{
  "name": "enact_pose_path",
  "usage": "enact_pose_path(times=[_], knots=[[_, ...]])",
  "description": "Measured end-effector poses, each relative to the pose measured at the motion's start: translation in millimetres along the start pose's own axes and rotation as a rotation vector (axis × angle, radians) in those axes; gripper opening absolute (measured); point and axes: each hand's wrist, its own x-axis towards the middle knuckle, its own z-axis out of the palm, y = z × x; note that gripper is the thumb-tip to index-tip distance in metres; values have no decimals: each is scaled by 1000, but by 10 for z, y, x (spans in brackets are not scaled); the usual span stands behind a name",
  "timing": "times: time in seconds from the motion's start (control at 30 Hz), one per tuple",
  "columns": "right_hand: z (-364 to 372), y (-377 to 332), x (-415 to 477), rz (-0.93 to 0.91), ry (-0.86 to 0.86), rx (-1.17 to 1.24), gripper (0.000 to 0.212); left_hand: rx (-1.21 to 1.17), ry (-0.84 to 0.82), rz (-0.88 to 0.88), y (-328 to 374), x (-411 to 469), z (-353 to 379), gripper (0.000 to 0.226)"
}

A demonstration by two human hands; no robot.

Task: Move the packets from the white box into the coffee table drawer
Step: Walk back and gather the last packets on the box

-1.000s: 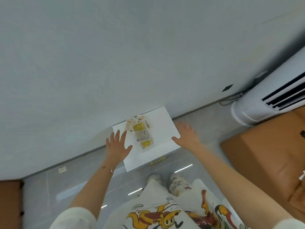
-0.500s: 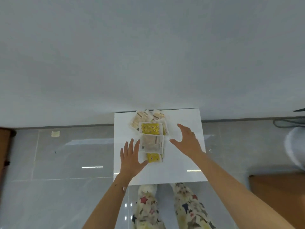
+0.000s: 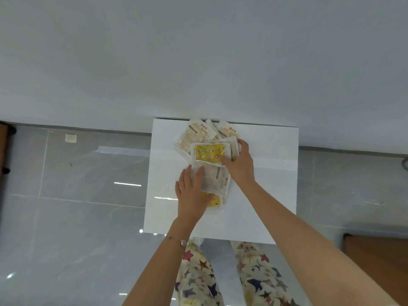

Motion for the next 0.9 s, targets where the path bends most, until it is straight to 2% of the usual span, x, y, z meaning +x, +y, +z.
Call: enact_pose_path(times=[0.1, 0.2, 0.3, 0.4, 0.5, 0.6, 0.77, 0.9], knots=[[-61, 30, -43, 12, 14, 52, 66, 25, -41, 7, -4, -139, 4, 100], [-175, 161, -81, 64, 56, 81, 37, 85, -129, 26, -22, -287, 30, 108], [-320, 303, -137, 124, 48, 194, 30, 119, -102, 50, -25, -369, 57, 103], [-442, 431, -246, 191, -12, 354, 13, 77, -53, 40, 30, -443, 81, 92], [-476, 567, -353, 260, -12, 439, 16, -6, -41, -45, 72, -525, 118, 85], [-445, 651, -441, 326, 13, 507, 21, -192, -48, -177, 103, -582, 130, 67], [-384, 706, -577, 372, -3, 598, 23, -504, 103, -330, 155, -672, 50, 48], [-361, 723, -662, 397, -4, 621, 26, -805, 28, -535, 248, -669, -133, 37]])
